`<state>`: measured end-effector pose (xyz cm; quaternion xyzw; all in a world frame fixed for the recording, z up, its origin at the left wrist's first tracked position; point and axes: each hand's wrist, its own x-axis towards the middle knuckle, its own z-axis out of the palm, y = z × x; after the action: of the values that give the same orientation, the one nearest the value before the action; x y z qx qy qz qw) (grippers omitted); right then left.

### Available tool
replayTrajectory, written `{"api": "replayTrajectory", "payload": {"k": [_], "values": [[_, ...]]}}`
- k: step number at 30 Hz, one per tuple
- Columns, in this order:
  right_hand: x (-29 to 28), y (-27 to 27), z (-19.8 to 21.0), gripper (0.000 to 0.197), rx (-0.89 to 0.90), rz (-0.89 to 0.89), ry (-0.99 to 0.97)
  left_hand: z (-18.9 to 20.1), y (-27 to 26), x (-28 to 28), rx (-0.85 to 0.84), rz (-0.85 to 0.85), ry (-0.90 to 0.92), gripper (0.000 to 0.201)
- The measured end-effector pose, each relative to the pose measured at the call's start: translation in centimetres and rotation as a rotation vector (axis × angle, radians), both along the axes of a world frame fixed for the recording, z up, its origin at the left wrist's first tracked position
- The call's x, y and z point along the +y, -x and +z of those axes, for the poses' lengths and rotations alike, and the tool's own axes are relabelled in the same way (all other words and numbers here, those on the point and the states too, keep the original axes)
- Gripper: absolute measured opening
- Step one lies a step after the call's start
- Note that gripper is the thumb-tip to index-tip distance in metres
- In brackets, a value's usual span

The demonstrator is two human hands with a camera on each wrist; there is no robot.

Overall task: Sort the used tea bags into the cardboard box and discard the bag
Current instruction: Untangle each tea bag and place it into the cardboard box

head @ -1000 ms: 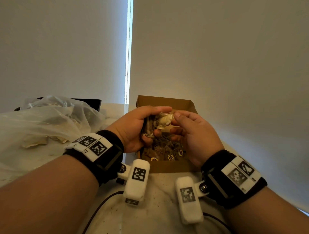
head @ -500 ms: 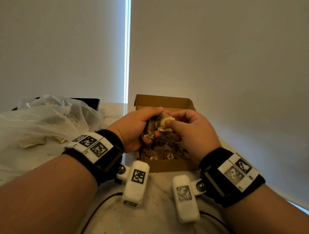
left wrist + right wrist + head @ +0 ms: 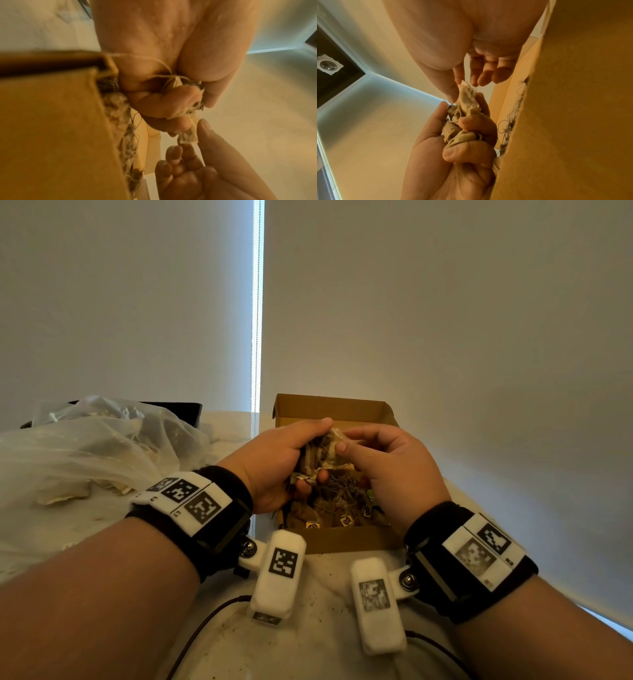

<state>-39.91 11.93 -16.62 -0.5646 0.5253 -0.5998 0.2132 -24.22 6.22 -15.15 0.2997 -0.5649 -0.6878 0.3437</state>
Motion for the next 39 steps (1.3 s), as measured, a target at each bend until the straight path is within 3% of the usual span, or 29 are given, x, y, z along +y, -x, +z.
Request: {"api": "replayTrajectory", "payload": {"k": [5, 12, 19, 26, 31, 39], "values": [[0.0, -0.2, 0.1, 0.004, 0.028, -0.044, 0.005, 0.0, -0.1, 0.0, 0.007, -0.009, 0.005, 0.042], [0.1, -0.2, 0.4, 0.008, -0.004, -0.095, 0.058, 0.0, -0.6, -0.1, 0.032, -0.121, -0.015, 0.062], [0.1, -0.1, 0.5, 0.007, -0.083, -0.13, 0.086, -0.1, -0.4, -0.4, 0.043, -0.122, -0.022, 0.039], [0.2, -0.1, 0.8, 0.009, -0.197, -0.128, 0.102, -0.1, -0.2, -0.7, 0.054, -0.045, -0.082, 0.045], [0.1, 0.1, 1.0, 0.013, -0.328, -0.106, 0.086, -0.1, -0.1, -0.6, 0.06, -0.004, -0.11, 0.037], [0.0, 0.0, 1.3, 0.007, -0.57, 0.014, 0.014, -0.2, 0.3, -0.8, 0.069, 0.087, -0.149, 0.038]]}}
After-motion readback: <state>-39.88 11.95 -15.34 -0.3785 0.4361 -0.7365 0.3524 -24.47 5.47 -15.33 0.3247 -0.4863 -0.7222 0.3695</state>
